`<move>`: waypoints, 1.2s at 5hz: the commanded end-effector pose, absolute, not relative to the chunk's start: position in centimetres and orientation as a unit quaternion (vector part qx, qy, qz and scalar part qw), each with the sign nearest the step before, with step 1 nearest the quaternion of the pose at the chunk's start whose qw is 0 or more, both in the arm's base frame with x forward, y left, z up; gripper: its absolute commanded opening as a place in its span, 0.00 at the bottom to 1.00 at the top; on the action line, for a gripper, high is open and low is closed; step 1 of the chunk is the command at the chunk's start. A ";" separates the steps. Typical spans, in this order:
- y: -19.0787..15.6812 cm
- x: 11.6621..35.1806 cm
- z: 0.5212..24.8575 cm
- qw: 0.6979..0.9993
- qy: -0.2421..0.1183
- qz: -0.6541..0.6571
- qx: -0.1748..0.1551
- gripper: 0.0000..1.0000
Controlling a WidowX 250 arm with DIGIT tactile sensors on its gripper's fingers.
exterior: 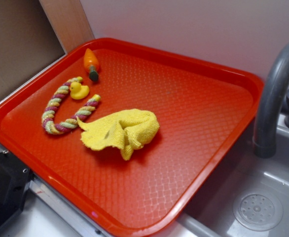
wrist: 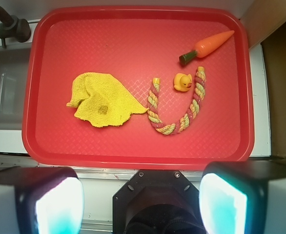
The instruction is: Grab the carrot.
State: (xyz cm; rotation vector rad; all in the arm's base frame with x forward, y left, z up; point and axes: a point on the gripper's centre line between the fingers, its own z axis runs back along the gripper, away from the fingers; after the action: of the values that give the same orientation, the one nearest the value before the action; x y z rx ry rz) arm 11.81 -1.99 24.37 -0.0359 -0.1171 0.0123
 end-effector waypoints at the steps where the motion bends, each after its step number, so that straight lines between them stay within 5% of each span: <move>1: -2.0 11.8 24.4 0.998 -0.059 0.006 -0.018 1.00; 3: 0.3 17.6 20.5 0.971 -0.020 0.234 -0.039 1.00; 6: 8.7 25.9 14.7 0.910 -0.086 0.406 -0.001 1.00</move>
State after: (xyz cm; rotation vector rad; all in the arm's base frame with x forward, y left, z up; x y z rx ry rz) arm 25.68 7.20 12.94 0.0070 -0.1191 0.8117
